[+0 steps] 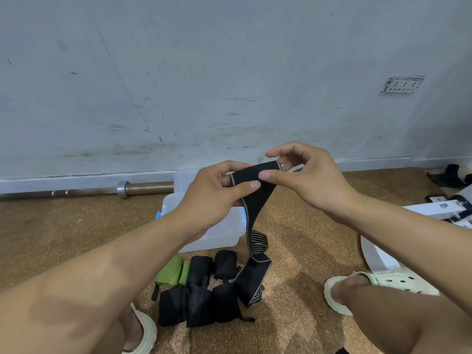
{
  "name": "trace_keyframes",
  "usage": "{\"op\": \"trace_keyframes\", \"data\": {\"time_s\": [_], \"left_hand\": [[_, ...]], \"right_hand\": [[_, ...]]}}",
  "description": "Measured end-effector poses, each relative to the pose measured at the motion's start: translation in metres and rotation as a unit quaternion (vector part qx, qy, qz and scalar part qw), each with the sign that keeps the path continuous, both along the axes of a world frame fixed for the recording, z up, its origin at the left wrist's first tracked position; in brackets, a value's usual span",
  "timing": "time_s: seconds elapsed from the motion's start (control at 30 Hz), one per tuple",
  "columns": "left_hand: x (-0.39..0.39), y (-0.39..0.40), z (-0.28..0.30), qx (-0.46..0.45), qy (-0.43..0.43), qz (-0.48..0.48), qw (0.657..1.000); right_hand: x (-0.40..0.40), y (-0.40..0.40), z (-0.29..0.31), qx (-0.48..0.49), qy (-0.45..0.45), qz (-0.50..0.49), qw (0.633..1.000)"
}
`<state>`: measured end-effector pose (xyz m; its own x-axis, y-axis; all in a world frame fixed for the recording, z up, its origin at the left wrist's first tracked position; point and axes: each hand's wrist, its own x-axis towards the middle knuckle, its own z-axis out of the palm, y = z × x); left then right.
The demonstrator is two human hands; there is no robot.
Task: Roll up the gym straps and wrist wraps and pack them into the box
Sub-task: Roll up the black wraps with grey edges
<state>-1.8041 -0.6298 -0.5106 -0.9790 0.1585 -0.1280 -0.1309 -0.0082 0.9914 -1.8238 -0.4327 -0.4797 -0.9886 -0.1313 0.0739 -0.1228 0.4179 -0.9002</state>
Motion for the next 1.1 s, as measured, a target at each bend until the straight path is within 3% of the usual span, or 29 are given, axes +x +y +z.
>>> {"op": "trace_keyframes", "data": {"time_s": [0.2, 0.7, 0.97, 1.1], "left_hand": [[0.0, -0.003, 0.003, 0.014, -0.017, -0.024, 0.999], [0.0, 0.002, 0.003, 0.093, -0.102, -0.012, 0.99], [-0.002, -0.002, 0.001, 0.088, -0.062, 0.005, 0.994], [-0.002, -0.001, -0.002, 0.065, -0.046, 0.007, 0.997]], "right_hand": [[-0.001, 0.005, 0.002, 0.037, 0.0, 0.086, 0.996], [-0.008, 0.011, -0.014, 0.018, 0.077, 0.076, 0.994], [-0.011, 0.012, -0.022, -0.096, -0.062, 0.098, 0.989], [-0.01, 0.013, -0.019, -0.086, -0.107, 0.13, 0.982]]}}
